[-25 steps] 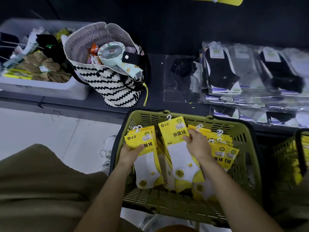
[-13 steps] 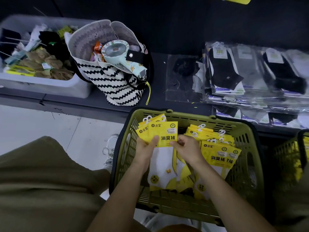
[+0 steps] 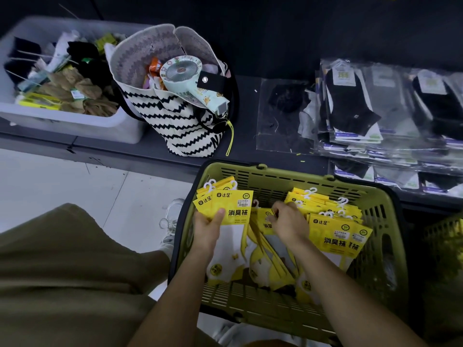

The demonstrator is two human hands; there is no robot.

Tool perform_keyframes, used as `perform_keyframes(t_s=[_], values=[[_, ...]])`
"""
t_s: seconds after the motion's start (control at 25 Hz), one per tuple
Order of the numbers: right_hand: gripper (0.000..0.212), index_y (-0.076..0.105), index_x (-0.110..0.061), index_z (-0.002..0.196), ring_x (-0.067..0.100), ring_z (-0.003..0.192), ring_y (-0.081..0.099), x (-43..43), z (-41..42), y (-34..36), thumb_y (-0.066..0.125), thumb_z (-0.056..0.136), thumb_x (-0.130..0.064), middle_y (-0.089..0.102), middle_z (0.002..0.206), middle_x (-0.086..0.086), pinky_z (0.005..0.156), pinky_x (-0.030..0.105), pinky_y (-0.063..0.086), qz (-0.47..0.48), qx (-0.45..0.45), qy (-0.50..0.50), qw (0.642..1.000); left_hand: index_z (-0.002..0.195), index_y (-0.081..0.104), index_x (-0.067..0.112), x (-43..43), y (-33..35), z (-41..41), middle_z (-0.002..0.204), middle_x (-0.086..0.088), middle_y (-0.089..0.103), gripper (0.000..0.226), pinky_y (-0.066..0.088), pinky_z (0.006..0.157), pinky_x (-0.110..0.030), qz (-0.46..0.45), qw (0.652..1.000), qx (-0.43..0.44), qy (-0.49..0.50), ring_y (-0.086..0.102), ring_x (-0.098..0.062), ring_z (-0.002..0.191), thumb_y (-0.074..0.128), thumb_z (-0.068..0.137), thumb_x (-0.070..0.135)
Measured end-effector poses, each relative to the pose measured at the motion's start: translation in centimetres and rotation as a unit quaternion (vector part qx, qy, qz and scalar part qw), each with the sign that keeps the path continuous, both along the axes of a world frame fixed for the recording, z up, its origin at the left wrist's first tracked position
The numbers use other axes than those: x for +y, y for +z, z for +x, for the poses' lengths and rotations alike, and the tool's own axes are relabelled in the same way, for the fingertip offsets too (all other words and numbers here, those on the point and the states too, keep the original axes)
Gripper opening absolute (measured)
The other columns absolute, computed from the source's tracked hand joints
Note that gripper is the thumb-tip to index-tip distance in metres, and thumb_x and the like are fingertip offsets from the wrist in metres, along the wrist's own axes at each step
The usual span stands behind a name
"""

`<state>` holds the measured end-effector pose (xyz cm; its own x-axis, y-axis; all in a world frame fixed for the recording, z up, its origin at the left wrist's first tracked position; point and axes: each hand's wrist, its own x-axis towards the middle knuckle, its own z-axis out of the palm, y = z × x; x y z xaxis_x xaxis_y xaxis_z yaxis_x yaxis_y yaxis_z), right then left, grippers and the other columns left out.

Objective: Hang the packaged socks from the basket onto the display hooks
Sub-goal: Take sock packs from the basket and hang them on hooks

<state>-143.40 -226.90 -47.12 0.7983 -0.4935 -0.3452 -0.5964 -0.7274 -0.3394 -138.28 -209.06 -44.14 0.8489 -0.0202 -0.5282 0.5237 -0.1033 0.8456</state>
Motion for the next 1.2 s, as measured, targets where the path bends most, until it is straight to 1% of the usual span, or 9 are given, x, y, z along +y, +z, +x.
perform_keyframes(t_s=[0.12, 0.28, 0.4, 0.52, 0.64, 0.84, 0.92, 1.04, 1.2], values=[[0.022, 0.054, -0.013, 0.112, 0.029, 0.086, 0.062, -0.7, -1.4, 0.9, 0.055, 0.093, -0.024, 0.065, 0.096, 0.008, 0.058, 0.028, 0.039, 0.041, -0.036, -0.011, 0.998, 0.122, 0.051, 0.007, -0.1, -0.1, 0.1, 0.114, -0.012, 0.065, 0.034, 0.05, 0.092, -0.04, 0.001, 1.0, -0.009, 0.002, 0.062, -0.025, 0.103, 0.059, 0.09, 0.008], [0.028, 0.054, -0.01, 0.12, 0.025, 0.093, 0.059, -4.8, -1.4, 5.9, 0.055, 0.093, -0.017, 0.065, 0.11, 0.014, 0.076, 0.032, 0.046, 0.153, -0.154, -0.129, 0.968, 0.121, 0.052, 0.003, -1.4, 0.9, 0.5, 0.113, -0.013, 0.065, 0.035, 0.05, 0.094, -0.043, 0.002, 1.0, -0.03, -0.009, 0.062, -0.026, 0.105, 0.062, 0.088, 0.007], [0.016, 0.059, -0.022, 0.102, 0.021, 0.079, 0.061, -7.3, -1.4, 11.2, 0.057, 0.091, -0.011, 0.07, 0.093, 0.002, 0.07, 0.028, 0.048, 0.259, -0.261, -0.115, 0.923, 0.118, 0.053, 0.006, -2.9, 3.0, 0.9, 0.112, -0.01, 0.066, 0.032, 0.05, 0.092, -0.039, -0.015, 0.999, -0.052, -0.006, 0.062, -0.024, 0.104, 0.063, 0.088, 0.01], [0.018, 0.06, -0.028, 0.091, 0.008, 0.077, 0.066, -6.9, -1.8, 14.4, 0.059, 0.09, -0.01, 0.071, 0.084, -0.01, 0.068, 0.021, 0.05, 0.333, -0.282, -0.075, 0.896, 0.117, 0.056, 0.007, -5.0, 6.5, 0.9, 0.109, -0.007, 0.067, 0.03, 0.051, 0.087, -0.033, -0.058, 0.993, -0.101, -0.033, 0.064, -0.021, 0.102, 0.062, 0.088, 0.007], [0.014, 0.06, -0.023, 0.081, 0.001, 0.068, 0.064, -6.1, -1.2, 15.9, 0.062, 0.087, -0.01, 0.07, 0.079, -0.004, 0.061, 0.014, 0.049, 0.331, -0.312, -0.117, 0.883, 0.109, 0.058, 0.015, -7.2, 10.0, 0.6, 0.11, -0.006, 0.067, 0.021, 0.053, 0.085, -0.036, -0.132, 0.984, -0.096, -0.071, 0.065, -0.021, 0.1, 0.06, 0.089, 0.008], [0.019, 0.052, -0.02, 0.072, 0.013, 0.066, 0.054, -7.6, -0.2, 18.9, 0.065, 0.085, -0.017, 0.062, 0.08, 0.006, 0.06, 0.023, 0.043, 0.281, -0.329, -0.142, 0.89, 0.118, 0.052, 0.013, -9.7, 14.1, 0.4, 0.115, -0.007, 0.065, 0.03, 0.055, 0.08, -0.037, -0.22, 0.972, -0.049, -0.07, 0.066, -0.021, 0.1, 0.059, 0.091, 0.026], [0.022, 0.051, -0.021, 0.069, 0.01, 0.062, 0.053, -8.4, 0.1, 20.6, 0.066, 0.085, -0.018, 0.062, 0.078, 0.005, 0.055, 0.021, 0.042, 0.277, -0.337, -0.133, 0.89, 0.12, 0.055, 0.014, -10.4, 15.6, 0.7, 0.116, -0.007, 0.066, 0.042, 0.054, 0.086, -0.042, -0.224, 0.966, -0.088, -0.099, 0.065, -0.026, 0.105, 0.063, 0.083, 0.034], [0.017, 0.054, -0.021, 0.074, 0.012, 0.068, 0.057, -9.6, 0.8, 23.8, 0.069, 0.083, -0.019, 0.064, 0.08, 0.004, 0.056, 0.018, 0.044, 0.292, -0.336, -0.103, 0.889, 0.105, 0.062, 0.022, -11.1, 18.3, 1.8, 0.107, -0.003, 0.071, 0.018, 0.055, 0.085, -0.044, -0.205, 0.954, -0.169, -0.138, 0.068, -0.025, 0.1, 0.063, 0.086, 0.022], [0.024, 0.052, -0.027, 0.078, 0.005, 0.064, 0.053, -10.7, 2.6, 28.9, 0.076, 0.075, -0.029, 0.063, 0.081, -0.001, 0.056, 0.018, 0.042, 0.269, -0.362, -0.067, 0.89, 0.111, 0.062, 0.018, -11.9, 22.6, 3.6, 0.111, -0.01, 0.069, 0.022, 0.053, 0.088, -0.049, -0.21, 0.94, -0.218, -0.155, 0.067, -0.029, 0.102, 0.061, 0.089, 0.016]])
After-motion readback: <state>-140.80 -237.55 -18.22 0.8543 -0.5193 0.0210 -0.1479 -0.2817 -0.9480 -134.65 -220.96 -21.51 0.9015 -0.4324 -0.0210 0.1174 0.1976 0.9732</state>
